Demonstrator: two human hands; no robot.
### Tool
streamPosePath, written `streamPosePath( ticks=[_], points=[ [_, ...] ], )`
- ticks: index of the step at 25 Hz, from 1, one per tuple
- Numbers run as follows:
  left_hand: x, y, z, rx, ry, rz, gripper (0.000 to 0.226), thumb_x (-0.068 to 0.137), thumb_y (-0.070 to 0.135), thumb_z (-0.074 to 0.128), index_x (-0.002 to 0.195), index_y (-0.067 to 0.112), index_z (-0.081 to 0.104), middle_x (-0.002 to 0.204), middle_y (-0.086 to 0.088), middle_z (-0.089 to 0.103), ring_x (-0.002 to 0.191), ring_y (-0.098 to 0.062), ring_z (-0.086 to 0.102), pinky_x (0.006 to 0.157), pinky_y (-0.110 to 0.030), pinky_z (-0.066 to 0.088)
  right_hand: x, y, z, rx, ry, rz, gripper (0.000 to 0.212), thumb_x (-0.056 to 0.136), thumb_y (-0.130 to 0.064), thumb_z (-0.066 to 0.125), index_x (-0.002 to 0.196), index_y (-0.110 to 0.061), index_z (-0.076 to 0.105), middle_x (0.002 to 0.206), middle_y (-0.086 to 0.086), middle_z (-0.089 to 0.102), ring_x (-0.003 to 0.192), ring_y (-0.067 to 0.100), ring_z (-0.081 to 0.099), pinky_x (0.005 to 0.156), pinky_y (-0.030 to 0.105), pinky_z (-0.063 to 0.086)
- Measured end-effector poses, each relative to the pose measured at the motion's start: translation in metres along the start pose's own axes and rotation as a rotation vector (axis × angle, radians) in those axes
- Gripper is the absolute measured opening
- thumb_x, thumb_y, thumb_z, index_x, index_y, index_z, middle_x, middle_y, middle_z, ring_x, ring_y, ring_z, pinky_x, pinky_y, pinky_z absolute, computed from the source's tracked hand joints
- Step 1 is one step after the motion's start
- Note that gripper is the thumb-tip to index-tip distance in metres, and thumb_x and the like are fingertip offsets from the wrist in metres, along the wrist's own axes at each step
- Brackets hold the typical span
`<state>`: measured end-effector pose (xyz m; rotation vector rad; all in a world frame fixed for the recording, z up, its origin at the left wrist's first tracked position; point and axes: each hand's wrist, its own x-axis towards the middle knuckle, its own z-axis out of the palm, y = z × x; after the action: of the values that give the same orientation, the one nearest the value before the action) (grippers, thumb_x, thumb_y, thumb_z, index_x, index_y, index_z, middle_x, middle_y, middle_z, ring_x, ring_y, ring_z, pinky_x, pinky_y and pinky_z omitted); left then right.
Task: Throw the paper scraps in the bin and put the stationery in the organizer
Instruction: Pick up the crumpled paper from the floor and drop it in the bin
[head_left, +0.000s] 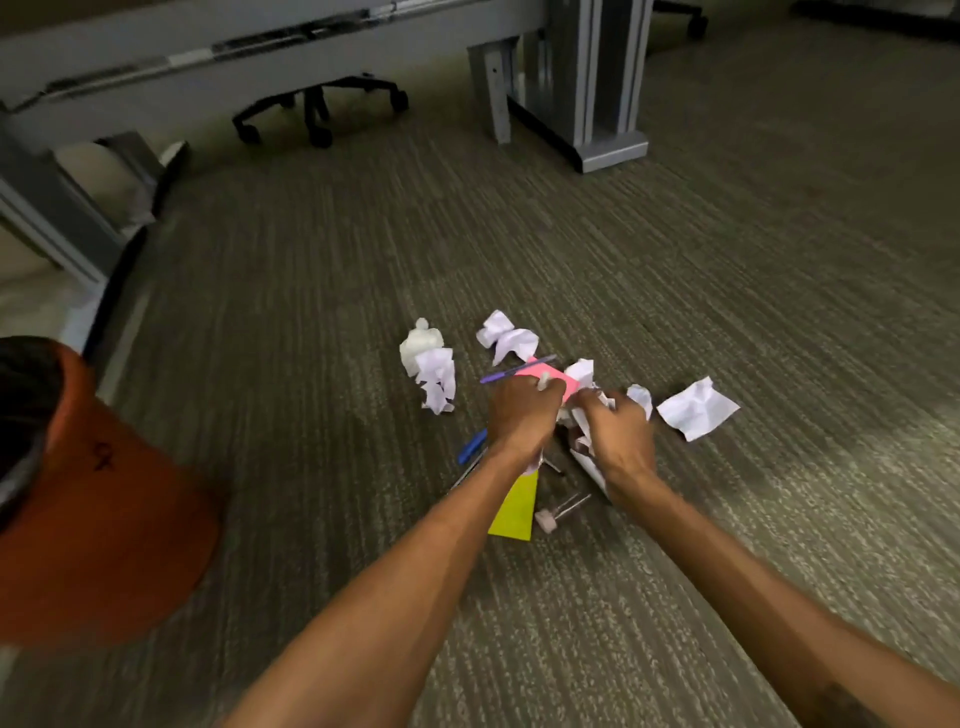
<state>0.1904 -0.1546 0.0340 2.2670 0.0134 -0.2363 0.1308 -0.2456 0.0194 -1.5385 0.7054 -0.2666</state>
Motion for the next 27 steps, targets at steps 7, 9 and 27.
streamPosePath(
  ticks=[7, 9, 27],
  points=[
    [-0.030, -0.017, -0.158, -0.155, 0.204, -0.029, 0.026, 0.087, 0.035, 0.053, 0.084, 0.013, 0.067, 0.091, -0.007, 0.075, 0.085, -0.029, 0.070, 0.069, -0.030, 0.051, -0.082, -0.080, 0.107, 0.166, -0.272, -0.064, 0.016, 0.080, -0.030, 0.059, 0.070, -0.018, 0.061, 0.055, 0.000, 0.061, 0.041, 0.016, 0.053, 0.037, 0.022, 0.040],
    [-0.041, -0.024, -0.210, -0.158, 0.278, -0.066, 0.030, 0.085, 0.038, 0.051, 0.079, 0.013, 0.068, 0.081, -0.008, 0.075, 0.076, -0.029, 0.071, 0.063, -0.029, 0.050, -0.109, -0.102, 0.140, 0.173, -0.340, -0.108, 0.013, 0.080, -0.028, 0.058, 0.070, -0.020, 0.062, 0.053, -0.004, 0.059, 0.039, 0.014, 0.052, 0.036, 0.021, 0.038],
    [-0.113, -0.175, -0.482, -0.343, 1.053, -0.415, 0.051, 0.097, 0.043, 0.041, 0.124, 0.003, 0.058, 0.129, -0.016, 0.061, 0.116, -0.037, 0.057, 0.103, -0.047, 0.043, -0.278, -0.199, 0.366, 0.044, -0.779, -0.484, 0.025, 0.081, -0.043, 0.066, 0.093, -0.021, 0.060, 0.096, -0.005, 0.064, 0.090, 0.015, 0.060, 0.079, 0.035, 0.048]
  ],
)
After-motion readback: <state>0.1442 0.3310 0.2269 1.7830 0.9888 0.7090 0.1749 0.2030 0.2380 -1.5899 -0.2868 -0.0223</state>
